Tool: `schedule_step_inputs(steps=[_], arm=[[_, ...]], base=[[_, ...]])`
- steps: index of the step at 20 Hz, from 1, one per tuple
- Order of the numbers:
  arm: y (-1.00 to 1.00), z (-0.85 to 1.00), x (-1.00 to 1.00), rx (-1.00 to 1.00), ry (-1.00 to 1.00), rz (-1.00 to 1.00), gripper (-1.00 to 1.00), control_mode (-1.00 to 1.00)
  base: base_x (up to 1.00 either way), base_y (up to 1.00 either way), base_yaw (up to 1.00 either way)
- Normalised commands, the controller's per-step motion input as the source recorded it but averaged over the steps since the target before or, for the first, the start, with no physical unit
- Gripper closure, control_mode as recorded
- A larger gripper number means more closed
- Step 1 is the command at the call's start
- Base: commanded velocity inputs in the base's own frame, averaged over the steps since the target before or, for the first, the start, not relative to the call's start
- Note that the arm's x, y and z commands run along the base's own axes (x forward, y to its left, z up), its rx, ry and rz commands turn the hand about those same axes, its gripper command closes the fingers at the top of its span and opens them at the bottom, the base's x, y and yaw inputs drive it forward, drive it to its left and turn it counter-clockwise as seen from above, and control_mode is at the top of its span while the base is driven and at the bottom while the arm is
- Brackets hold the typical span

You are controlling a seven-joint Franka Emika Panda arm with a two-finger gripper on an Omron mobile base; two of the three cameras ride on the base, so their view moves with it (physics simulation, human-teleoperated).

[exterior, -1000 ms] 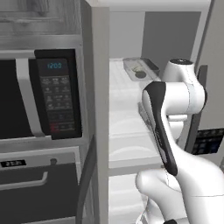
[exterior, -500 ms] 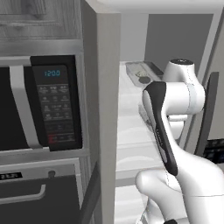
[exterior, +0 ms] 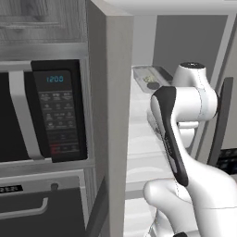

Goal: Place two dumplings into each of the tupperware containers and then place the containers in the fridge.

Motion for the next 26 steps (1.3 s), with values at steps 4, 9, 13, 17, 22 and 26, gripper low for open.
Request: schedule_step_inputs(steps=[4,9,13,17,22,26], arm=[[0.00,0.03,-0.04,0.00,-0.14,0.00,1.00,-1.00],[0.04,0.23,-0.03,0.00,-0.32,0.06,1.00,-1.00],[0.00,0.26,0.49,0.00,-0.10,0.07,1.00,-1.00],[0.00,0.14,0.69,0.01,-0.01,0.11,1.00,-1.00],[0.11,0.00,0.63,0.00,0.00,0.12,1.00,-1.00],[0.21,0.00,0.67,0.00,0.00,0.13,1.00,-1.00]], base=[[0.00,0.00,0.00],[0.00,0.00,0.00],[0.00,0.00,0.00],[0.00,0.00,0.00],[0.00,0.00,0.00],[0.00,0.00,0.00]])
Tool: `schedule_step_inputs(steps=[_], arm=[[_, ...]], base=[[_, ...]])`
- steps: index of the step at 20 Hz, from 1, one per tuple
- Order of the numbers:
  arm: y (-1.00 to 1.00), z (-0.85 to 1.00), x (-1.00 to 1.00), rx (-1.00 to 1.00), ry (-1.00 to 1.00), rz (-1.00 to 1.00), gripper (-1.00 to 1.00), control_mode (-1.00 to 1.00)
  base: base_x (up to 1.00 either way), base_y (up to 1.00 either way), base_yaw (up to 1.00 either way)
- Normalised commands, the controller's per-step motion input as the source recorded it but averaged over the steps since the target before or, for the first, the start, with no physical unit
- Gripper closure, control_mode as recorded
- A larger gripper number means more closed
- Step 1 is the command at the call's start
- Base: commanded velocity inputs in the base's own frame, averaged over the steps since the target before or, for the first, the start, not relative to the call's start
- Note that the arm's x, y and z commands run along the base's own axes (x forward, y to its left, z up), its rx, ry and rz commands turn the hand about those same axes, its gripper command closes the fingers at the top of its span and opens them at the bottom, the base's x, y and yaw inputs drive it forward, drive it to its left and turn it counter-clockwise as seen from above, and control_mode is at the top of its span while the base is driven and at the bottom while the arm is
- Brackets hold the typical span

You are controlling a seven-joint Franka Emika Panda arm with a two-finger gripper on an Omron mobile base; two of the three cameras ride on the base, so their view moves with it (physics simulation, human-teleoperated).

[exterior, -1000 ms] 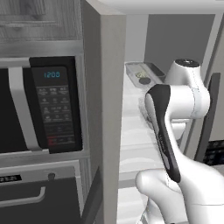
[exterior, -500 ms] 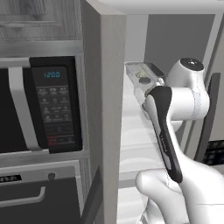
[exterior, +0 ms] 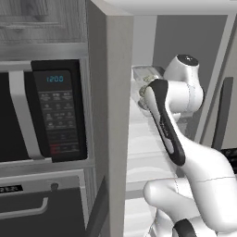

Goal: Place two dumplings into each of the tupperware containers and then place the containers in the fridge.

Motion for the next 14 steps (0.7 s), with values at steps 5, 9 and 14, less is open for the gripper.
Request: schedule_step_inputs(steps=[5,9,14], arm=[[0.11,-0.01,0.82,0.00,0.00,0.06,1.00,-1.00],[0.21,0.00,0.77,0.00,0.00,0.08,1.00,-1.00],[0.17,-0.01,0.84,0.00,0.00,0.06,1.00,-1.00]], base=[[0.00,0.00,0.00],[0.00,0.00,0.00],[0.00,0.00,0.00]])
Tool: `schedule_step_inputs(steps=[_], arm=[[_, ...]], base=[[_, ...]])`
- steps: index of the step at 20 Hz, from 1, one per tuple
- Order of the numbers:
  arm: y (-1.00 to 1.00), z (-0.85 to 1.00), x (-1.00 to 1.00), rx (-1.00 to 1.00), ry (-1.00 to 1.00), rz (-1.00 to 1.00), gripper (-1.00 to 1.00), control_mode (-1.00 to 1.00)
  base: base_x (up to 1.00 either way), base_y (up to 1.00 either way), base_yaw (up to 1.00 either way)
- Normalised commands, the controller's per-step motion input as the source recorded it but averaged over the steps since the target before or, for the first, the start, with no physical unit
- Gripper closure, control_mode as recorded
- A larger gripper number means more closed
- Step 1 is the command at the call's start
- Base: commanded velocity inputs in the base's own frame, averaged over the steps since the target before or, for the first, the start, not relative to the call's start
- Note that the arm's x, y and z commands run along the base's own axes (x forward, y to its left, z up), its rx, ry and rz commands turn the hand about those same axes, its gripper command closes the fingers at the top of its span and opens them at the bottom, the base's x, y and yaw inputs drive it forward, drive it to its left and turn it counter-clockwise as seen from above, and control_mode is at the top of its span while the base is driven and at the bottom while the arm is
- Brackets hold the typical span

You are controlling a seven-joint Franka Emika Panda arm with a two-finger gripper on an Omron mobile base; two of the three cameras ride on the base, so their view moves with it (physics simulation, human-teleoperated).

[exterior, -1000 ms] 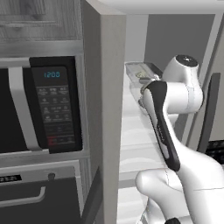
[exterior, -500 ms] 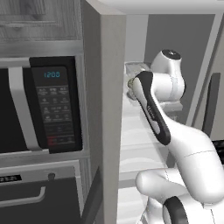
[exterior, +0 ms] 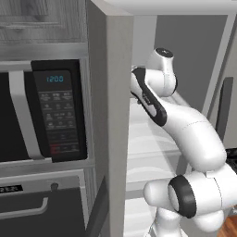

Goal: Place two dumplings into each of the tupperware containers and then place the containers in the fridge.

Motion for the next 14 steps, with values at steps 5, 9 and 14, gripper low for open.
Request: schedule_step_inputs(steps=[5,9,14], arm=[[0.26,-0.30,0.68,0.00,0.02,0.04,1.00,-1.00],[0.15,-0.07,0.26,0.00,0.03,0.03,1.00,-1.00],[0.00,0.00,0.00,0.00,0.00,0.00,1.00,-1.00]], base=[[0.00,0.00,0.00],[0.00,0.00,0.00],[0.00,0.00,0.00]])
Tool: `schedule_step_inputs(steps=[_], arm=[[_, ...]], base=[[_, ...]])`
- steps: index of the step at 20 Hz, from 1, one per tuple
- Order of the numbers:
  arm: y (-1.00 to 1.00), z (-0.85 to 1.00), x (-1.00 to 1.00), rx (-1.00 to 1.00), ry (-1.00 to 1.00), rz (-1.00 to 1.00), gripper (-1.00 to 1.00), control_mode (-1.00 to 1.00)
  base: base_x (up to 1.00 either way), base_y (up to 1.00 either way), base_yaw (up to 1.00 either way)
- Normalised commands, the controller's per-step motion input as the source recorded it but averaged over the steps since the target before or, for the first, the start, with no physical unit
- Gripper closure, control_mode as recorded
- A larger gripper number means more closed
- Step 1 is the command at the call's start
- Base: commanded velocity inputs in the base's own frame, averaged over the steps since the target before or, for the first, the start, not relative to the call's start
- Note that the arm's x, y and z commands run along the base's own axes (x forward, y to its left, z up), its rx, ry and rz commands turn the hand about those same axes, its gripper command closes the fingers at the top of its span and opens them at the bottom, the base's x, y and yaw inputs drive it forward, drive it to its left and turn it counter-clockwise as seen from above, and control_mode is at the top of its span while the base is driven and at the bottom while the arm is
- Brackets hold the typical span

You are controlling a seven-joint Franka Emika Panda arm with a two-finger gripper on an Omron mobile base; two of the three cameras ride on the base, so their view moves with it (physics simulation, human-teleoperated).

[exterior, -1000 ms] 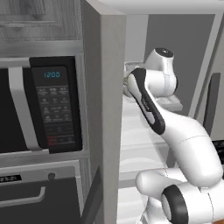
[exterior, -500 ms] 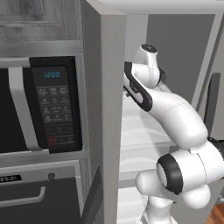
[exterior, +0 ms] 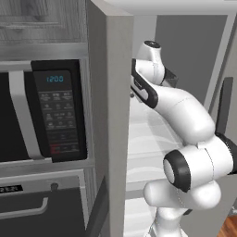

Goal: Place two dumplings into each of the tupperware containers and then place the containers in the fridge.

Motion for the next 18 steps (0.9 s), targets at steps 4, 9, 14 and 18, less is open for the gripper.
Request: schedule_step_inputs(steps=[4,9,14,18], arm=[[0.00,0.00,0.00,0.00,0.00,0.00,-1.00,-1.00],[0.00,0.00,0.00,0.00,0.00,0.00,-1.00,-1.00],[-0.01,0.04,-0.04,0.00,-0.01,0.00,-1.00,-1.00],[-0.16,0.09,-0.64,0.00,-0.23,0.00,-1.00,-1.00]], base=[[0.00,0.00,0.00],[0.00,0.00,0.00],[0.00,0.00,0.00],[0.00,0.00,0.00]])
